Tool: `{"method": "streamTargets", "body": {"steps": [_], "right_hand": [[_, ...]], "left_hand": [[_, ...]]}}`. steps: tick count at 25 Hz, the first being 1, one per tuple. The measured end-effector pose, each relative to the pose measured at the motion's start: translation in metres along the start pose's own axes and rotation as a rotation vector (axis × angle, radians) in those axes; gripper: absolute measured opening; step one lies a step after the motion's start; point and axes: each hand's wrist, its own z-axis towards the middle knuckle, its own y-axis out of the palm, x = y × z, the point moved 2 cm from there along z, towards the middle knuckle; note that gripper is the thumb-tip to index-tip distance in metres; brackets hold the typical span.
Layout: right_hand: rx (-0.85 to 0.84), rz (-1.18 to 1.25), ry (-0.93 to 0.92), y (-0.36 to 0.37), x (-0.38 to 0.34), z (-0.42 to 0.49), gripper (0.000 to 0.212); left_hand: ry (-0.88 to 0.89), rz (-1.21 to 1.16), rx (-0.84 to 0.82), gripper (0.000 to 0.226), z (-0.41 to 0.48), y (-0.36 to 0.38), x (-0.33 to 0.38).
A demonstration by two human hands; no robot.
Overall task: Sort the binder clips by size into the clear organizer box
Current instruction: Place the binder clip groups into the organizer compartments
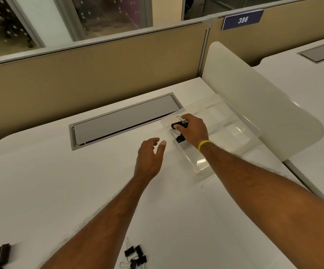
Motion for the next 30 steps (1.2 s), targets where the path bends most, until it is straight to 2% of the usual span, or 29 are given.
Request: {"method": "streamTargets", "body": {"steps": [5,7,12,16,19,24,30], "right_hand": [[-0.076,-0.100,-0.072,0.016,0.000,0.003,0.058],[-0.088,-0.040,-0.046,0.019,-0.005,0.003,0.060],[0.005,0.211,-0.018,-0.005,-0.008,-0.006,0.034],[-0.018,0.276,0.017,-0.027,0.001,-0.030,0.034],[-0.022,0.208,-0.040,-0.034,-0.005,-0.057,0.036],[-0.122,-0.046,-0.217,-0.020,-0.022,-0.121,0.051],[-0.193,-0.149,-0.279,0.010,-0.053,-0.193,0.059]], "left_hand": [[-0.015,0.052,0.011,0.049,0.010,0.002,-0.007],[-0.015,0.075,0.015,0.050,0.011,0.002,-0.007],[-0.009,0.121,0.021,0.050,0.007,-0.005,-0.009],[-0.001,0.164,-0.016,0.055,-0.005,-0.017,-0.006],[0.035,0.240,-0.050,0.061,-0.018,-0.029,-0.001],[0.192,0.549,-0.092,0.072,-0.053,-0.056,-0.004],[0.216,0.744,-0.105,0.082,-0.103,-0.105,-0.038]]}}
